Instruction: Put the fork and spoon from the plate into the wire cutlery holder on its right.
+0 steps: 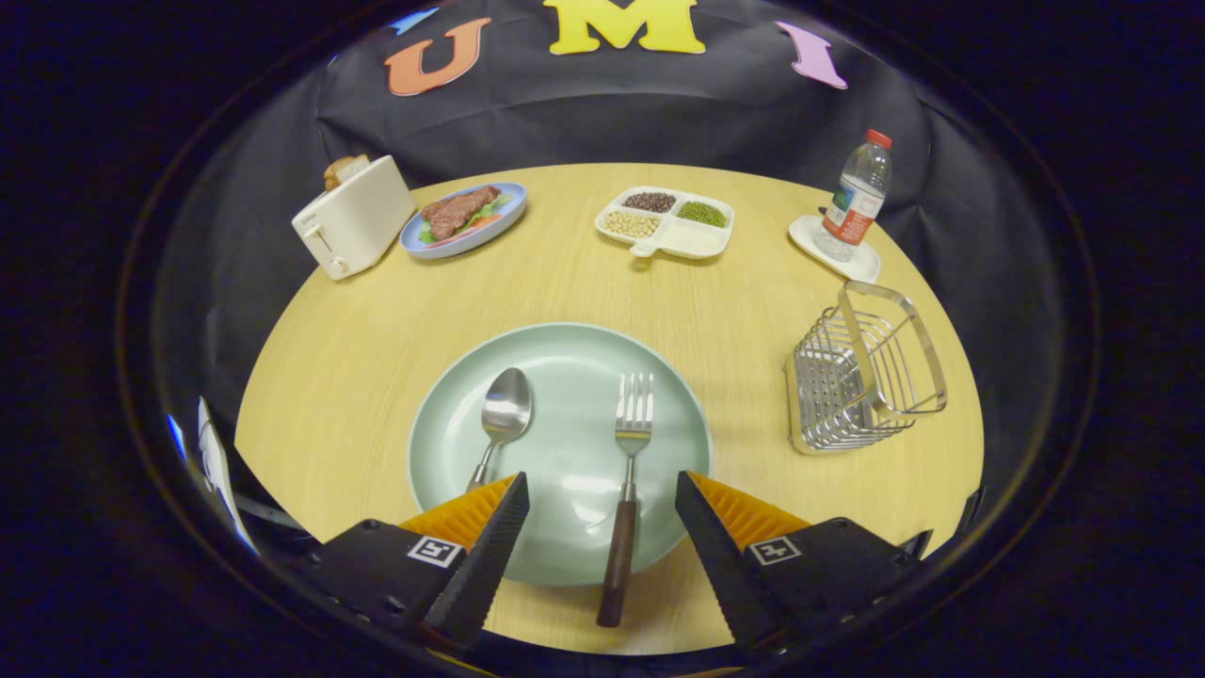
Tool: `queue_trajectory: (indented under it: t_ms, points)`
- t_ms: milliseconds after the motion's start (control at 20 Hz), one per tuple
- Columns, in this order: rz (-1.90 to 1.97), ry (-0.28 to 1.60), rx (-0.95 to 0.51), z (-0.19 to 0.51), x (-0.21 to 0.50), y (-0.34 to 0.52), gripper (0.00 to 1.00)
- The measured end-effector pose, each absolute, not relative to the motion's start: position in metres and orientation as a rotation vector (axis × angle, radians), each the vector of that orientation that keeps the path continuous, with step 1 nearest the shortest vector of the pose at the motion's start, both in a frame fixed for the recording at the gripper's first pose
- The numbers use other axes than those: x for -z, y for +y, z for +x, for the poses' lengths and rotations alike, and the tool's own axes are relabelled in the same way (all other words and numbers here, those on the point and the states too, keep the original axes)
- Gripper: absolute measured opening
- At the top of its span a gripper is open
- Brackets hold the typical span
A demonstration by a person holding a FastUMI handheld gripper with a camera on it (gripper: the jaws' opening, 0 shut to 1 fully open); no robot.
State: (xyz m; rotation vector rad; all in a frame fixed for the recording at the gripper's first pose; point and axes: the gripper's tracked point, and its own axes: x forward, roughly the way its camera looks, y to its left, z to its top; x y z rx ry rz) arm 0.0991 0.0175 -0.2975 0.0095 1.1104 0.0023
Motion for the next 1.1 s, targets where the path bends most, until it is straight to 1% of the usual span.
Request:
queue_trajectory:
  t_ms: [100,400,500,600,650,700,800,900,950,1100]
  points:
    - [0.036,1.154,0.006,0.097,0.306,0.016,0.94]
    - [0.031,1.201,0.013,0.099,0.318,0.016,0.73]
    - [0.023,1.233,0.037,0.101,0.329,0.015,0.73]
    - [0.047,1.24,0.043,0.101,0.329,0.016,0.44]
    - [0.048,1.245,0.049,0.099,0.327,0.014,0.43]
    - [0.048,1.246,0.055,0.101,0.323,0.012,0.45]
    - [0.061,1.251,0.048,0.101,0.33,0.015,0.12]
    - [0.051,1.252,0.047,0.099,0.329,0.018,0.11]
    - [0.045,1.254,0.049,0.099,0.327,0.016,0.02]
    - [0.044,1.245,0.03,0.097,0.321,0.018,0.02]
